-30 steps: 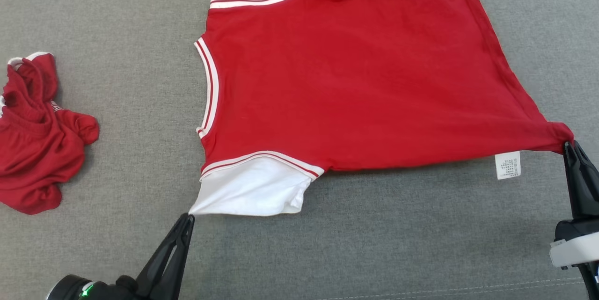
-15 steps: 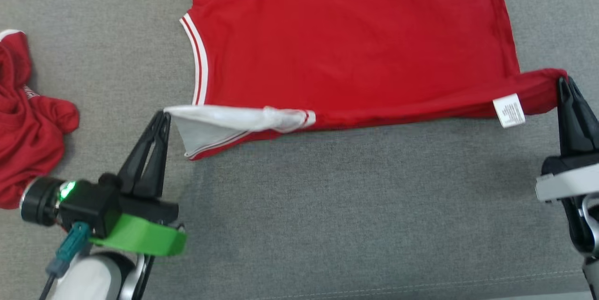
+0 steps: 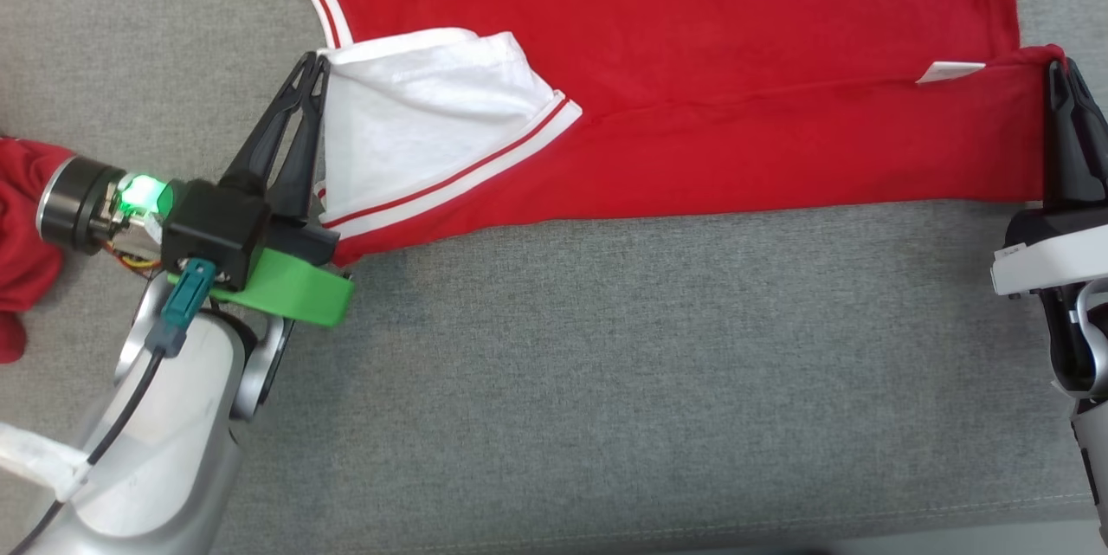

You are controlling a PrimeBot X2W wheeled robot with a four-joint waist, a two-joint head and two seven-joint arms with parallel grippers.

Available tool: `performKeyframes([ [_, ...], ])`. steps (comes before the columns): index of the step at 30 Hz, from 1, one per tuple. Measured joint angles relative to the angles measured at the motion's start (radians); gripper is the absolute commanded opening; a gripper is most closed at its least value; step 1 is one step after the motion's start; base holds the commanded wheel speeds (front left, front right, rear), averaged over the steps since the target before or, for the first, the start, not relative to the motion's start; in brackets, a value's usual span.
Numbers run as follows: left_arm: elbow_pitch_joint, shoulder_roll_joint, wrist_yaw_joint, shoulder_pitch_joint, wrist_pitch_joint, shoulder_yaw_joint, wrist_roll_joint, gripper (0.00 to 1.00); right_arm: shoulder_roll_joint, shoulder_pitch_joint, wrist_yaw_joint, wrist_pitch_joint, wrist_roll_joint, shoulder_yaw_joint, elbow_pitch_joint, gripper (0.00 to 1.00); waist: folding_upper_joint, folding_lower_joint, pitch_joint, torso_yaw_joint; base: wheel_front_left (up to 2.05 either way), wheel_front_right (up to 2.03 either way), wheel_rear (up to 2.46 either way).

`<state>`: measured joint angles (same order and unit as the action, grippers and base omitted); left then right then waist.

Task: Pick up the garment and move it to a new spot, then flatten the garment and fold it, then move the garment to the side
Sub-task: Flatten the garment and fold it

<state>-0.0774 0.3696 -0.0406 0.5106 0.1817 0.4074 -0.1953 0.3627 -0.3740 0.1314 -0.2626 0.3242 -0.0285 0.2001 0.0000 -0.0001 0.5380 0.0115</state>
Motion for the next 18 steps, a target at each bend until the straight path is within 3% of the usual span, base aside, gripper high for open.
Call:
performKeyframes([
  [3,-0.051,-0.003,0.01,0.031,0.005,0.016,0.012,0.0,0.0,-0.012,0.0,0.0,-0.003,0.01,0.018,0.0,0.0,0.0,0.02,0.005,0.0,0.0,0.0],
  [4,-0.067,-0.004,0.01,0.035,0.005,0.02,0.015,0.0,-0.002,-0.017,0.0,0.0,-0.003,0.013,0.026,0.28,0.0,0.0,0.025,0.006,0.0,0.0,0.0],
  [5,-0.083,-0.005,0.01,0.038,0.005,0.024,0.018,0.25,-0.004,-0.022,0.0,0.0,-0.003,0.014,0.031,0.82,0.0,0.0001,0.027,0.006,0.0,0.0,0.0],
  [6,-0.097,-0.009,0.009,0.039,0.005,0.026,0.018,0.84,-0.008,-0.026,0.0,0.0,-0.003,0.011,0.035,1.0,0.0,0.0,0.026,0.005,0.0,0.0,0.0],
  [7,-0.105,-0.011,0.005,0.038,0.005,0.028,0.018,1.0,-0.011,-0.026,0.0,0.0,-0.005,0.005,0.037,1.0,0.0,0.0,0.024,0.005,0.0,0.0,0.0],
  [12,-0.096,-0.015,-0.035,0.014,0.036,0.016,0.02,1.0,-0.043,-0.019,0.0,0.0,-0.033,-0.085,0.01,1.0,0.0,0.0,-0.008,0.001,0.0,0.0,0.0],
  [18,-0.053,-0.025,-0.075,-0.153,0.026,0.003,-0.037,1.0,-0.102,0.066,0.0,0.0,-0.077,-0.149,-0.048,1.0,0.0,0.0,-0.066,-0.005,0.0,0.0,0.0],
])
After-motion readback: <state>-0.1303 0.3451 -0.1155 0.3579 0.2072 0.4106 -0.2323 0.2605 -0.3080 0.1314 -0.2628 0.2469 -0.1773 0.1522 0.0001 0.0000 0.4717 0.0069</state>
